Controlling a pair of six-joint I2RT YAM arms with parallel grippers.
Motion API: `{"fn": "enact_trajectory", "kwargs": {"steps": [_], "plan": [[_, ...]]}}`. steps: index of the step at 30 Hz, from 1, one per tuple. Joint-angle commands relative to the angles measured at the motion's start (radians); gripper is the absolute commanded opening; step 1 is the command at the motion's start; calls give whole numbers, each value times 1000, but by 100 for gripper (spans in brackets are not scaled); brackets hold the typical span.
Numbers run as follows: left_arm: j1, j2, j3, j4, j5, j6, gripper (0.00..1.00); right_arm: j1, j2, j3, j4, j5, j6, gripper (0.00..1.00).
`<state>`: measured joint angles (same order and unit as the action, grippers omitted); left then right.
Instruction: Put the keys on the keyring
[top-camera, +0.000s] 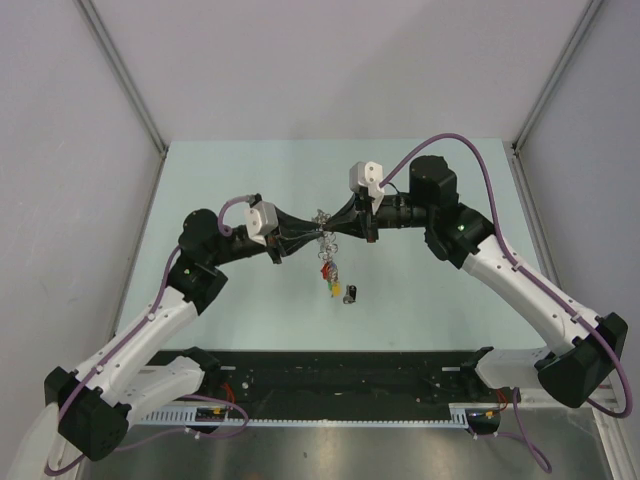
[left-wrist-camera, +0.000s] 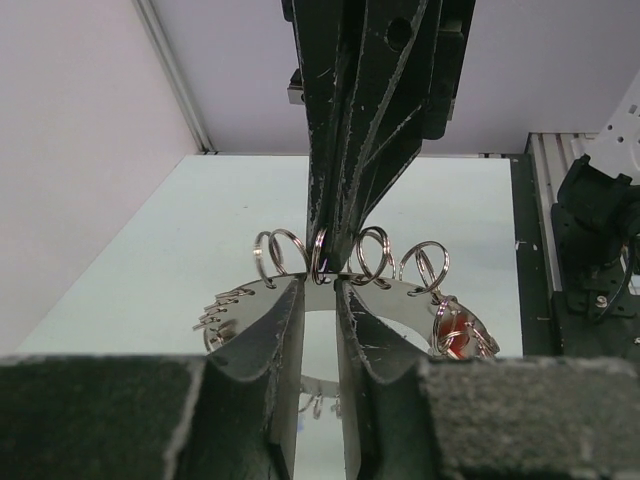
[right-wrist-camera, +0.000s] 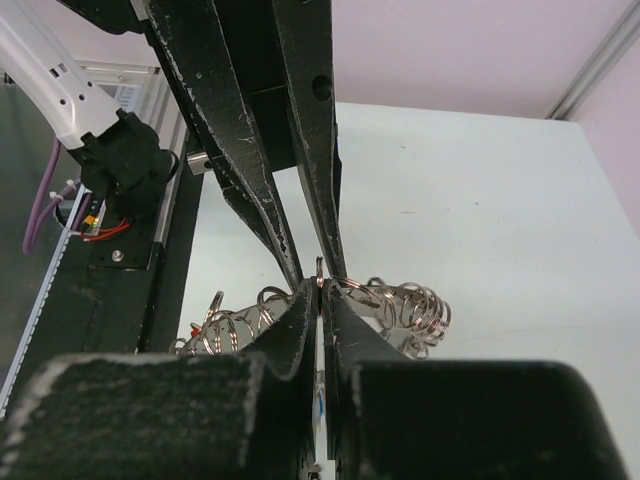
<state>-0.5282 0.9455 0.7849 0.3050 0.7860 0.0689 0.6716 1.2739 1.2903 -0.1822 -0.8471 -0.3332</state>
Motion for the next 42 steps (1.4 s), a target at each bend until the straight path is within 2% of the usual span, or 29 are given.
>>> {"fn": "enact_trajectory", "kwargs": {"steps": [1, 11, 17, 25, 31, 42], "plan": [[-10, -22, -4, 52, 27, -18, 21, 13, 2, 9, 87, -27, 19, 0], [-10, -40, -4, 45, 21, -21, 18, 14, 2, -9, 81, -1, 29, 0], [-10, -70, -12, 40, -86, -31, 21, 8, -13, -29, 99, 34, 56, 0], [-12, -59, -22, 71, -51, -54, 21, 6, -15, -40, 132, 34, 85, 0], [-13, -57, -6, 5, -54, -15, 25, 0, -25, -46, 141, 60, 98, 0], [-19, -54, 0, -72, 30, -46, 35, -1, -30, -57, 153, 72, 114, 0]]}}
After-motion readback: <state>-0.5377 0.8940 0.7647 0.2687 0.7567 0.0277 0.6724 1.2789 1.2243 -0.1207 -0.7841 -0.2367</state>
